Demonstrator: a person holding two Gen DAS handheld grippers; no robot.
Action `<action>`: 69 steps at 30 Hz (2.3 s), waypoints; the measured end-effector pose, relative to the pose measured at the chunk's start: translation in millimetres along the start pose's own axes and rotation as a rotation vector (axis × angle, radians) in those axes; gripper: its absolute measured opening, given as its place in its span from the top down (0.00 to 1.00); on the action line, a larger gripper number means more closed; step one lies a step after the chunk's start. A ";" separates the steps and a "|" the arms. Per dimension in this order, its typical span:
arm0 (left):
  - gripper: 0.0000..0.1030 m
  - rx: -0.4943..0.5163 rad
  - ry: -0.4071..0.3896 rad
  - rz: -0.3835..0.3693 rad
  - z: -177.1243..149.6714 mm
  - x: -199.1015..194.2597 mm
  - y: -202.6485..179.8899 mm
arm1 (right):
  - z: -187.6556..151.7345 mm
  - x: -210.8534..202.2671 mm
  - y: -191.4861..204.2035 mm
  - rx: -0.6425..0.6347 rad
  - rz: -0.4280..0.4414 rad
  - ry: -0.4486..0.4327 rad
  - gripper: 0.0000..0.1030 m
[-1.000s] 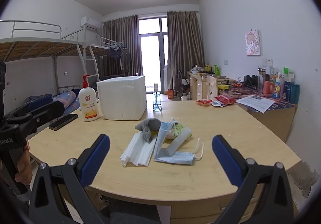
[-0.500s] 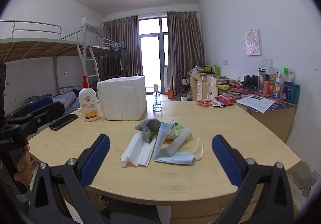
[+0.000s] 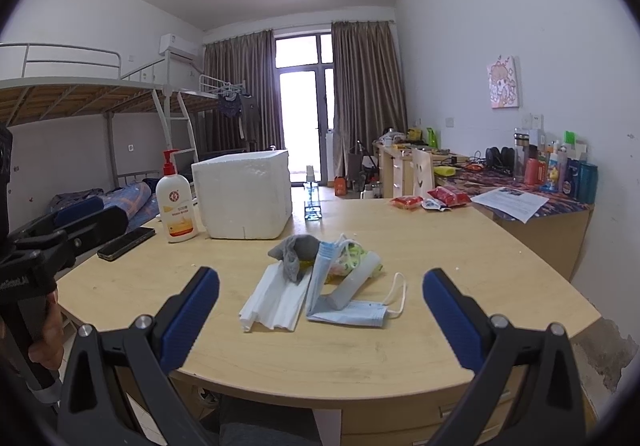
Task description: Organize soft objects
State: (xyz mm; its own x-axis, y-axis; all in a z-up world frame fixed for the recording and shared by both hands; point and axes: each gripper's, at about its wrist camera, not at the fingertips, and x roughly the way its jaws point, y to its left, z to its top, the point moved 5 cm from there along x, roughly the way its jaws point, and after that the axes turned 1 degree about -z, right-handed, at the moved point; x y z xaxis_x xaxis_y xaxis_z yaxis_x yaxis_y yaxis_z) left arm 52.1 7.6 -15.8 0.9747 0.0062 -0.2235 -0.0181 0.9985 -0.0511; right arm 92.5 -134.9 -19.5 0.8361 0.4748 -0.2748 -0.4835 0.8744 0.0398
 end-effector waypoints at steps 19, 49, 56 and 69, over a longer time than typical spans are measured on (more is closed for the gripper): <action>0.01 0.041 0.140 -0.004 -24.7 45.3 -6.8 | -12.3 30.1 -12.9 0.017 -0.026 0.076 0.00; 0.41 0.034 0.558 -0.022 -80.6 169.8 -29.2 | -37.2 86.2 -56.2 0.061 -0.007 0.204 0.00; 0.49 0.040 0.595 0.002 -85.6 178.6 -26.3 | -38.1 94.8 -57.0 0.065 0.019 0.213 0.00; 0.87 0.077 0.569 -0.006 -84.5 176.4 -21.2 | -39.7 109.2 -36.7 0.049 0.076 0.241 0.00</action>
State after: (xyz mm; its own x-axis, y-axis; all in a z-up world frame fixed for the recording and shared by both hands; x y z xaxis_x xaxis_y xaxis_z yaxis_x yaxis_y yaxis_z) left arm 205.6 -17.0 -136.4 0.7007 -0.0080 -0.7134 0.0243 0.9996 0.0127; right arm 191.3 -119.1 -89.1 0.7091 0.5074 -0.4896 -0.5248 0.8435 0.1140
